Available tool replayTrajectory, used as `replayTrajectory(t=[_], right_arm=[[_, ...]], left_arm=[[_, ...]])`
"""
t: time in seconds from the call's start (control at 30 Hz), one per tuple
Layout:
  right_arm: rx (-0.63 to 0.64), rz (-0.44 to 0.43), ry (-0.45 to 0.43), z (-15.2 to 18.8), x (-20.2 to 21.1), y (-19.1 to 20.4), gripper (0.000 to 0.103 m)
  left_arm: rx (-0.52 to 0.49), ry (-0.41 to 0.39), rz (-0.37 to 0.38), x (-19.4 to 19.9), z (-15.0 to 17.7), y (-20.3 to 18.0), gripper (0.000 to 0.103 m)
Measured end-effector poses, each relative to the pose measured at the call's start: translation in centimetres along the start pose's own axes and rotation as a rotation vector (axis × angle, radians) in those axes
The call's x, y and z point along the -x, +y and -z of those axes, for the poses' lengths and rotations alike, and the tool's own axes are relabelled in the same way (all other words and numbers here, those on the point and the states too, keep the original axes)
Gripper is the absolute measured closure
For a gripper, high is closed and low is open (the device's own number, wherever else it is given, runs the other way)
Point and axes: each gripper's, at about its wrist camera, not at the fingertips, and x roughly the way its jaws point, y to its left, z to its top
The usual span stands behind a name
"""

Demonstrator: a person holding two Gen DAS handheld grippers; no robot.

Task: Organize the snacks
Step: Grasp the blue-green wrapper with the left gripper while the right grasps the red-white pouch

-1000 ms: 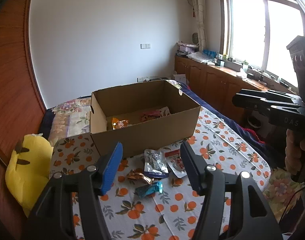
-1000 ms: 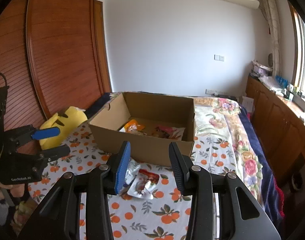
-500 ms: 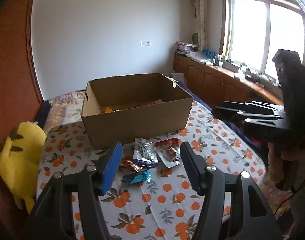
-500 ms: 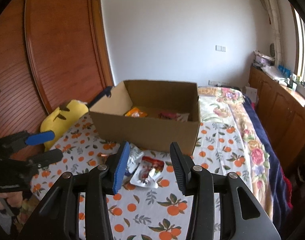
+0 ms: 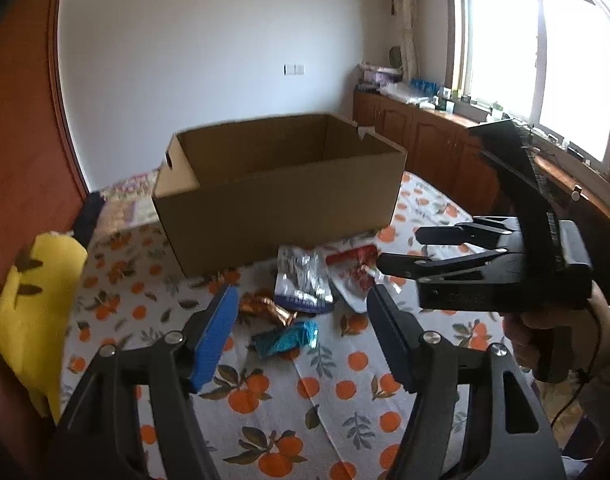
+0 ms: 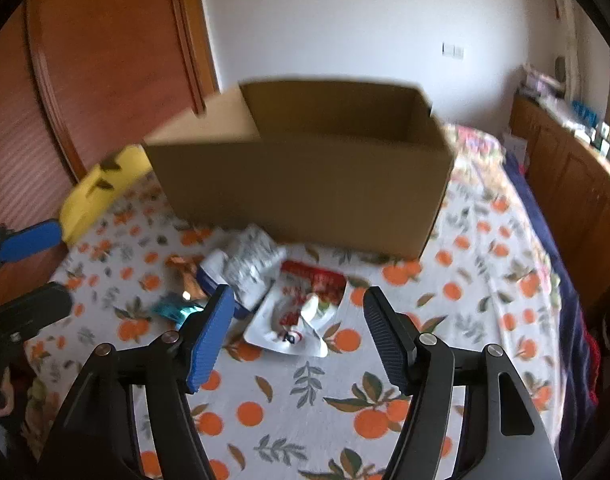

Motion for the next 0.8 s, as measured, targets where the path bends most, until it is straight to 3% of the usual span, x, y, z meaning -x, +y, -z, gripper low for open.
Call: replayTrajectory(t=[0.27, 0.57, 0.8], right_arm=[[-0.039, 0.005, 0.092, 0.6, -5.5, -0.7, 0.034], [-0.018, 0.055, 0.136, 0.9, -7.6, -0.7, 0.034], [0.047, 0.069, 0.113, 1.2, -7.9, 0.0, 0.032]], left_arm=[[0.039, 0.048, 0.017, -1.5, 1.3, 0.9, 0.035], [0.062, 0.075, 0.016, -3.8, 2.4, 1.4, 0.035], [0.054, 0.078, 0.019, -4.5, 2.8, 1.4, 0.035]])
